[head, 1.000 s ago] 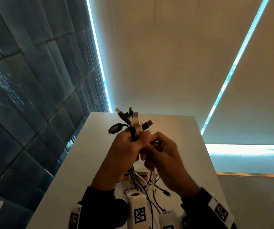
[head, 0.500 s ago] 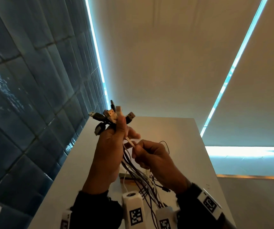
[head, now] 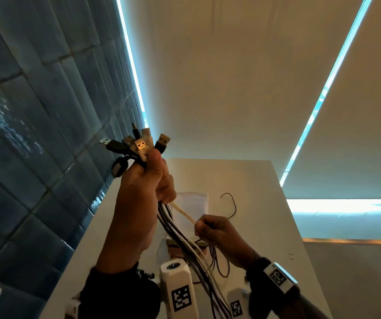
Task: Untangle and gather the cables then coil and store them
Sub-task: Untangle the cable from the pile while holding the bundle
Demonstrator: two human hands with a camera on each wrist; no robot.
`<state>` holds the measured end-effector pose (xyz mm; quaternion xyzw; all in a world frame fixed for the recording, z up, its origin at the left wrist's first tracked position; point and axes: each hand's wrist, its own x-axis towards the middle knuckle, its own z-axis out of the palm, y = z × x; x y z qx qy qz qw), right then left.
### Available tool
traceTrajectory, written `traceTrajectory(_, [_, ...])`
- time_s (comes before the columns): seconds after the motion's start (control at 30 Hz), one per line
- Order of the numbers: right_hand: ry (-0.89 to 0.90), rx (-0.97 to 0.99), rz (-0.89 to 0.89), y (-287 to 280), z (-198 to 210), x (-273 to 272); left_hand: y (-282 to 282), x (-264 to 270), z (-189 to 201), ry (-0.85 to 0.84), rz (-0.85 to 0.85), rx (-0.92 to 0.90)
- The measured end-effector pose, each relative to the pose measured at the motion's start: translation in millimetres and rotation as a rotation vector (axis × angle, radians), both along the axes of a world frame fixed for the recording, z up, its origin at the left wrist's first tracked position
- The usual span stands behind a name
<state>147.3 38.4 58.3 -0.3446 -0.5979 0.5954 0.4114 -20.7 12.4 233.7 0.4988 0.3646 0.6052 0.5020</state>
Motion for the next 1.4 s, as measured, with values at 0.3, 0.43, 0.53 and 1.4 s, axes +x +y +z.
traceTrajectory(0.3, [-0.157, -0.079, -0.128, 0.7, -48.5, 18.2, 0.5, -10.8, 8.9, -0.131, 0.046, 0.083])
traceTrajectory(0.43, [-0.208, -0.104, -0.189, -0.4, -67.3, 25.3, 1.2, -15.9, 12.2, -0.156, 0.062, 0.078])
traceTrajectory(0.53, [-0.27, -0.155, -0.249, 2.6, -82.3, 26.7, 0.0, -15.9, 12.3, -0.128, 0.071, 0.06])
traceTrajectory(1.4, [-0.26, 0.106, 0.048, 0.0, 101.5, 3.4, 4.4, -1.9, 3.2, -0.248, -0.18, -0.011])
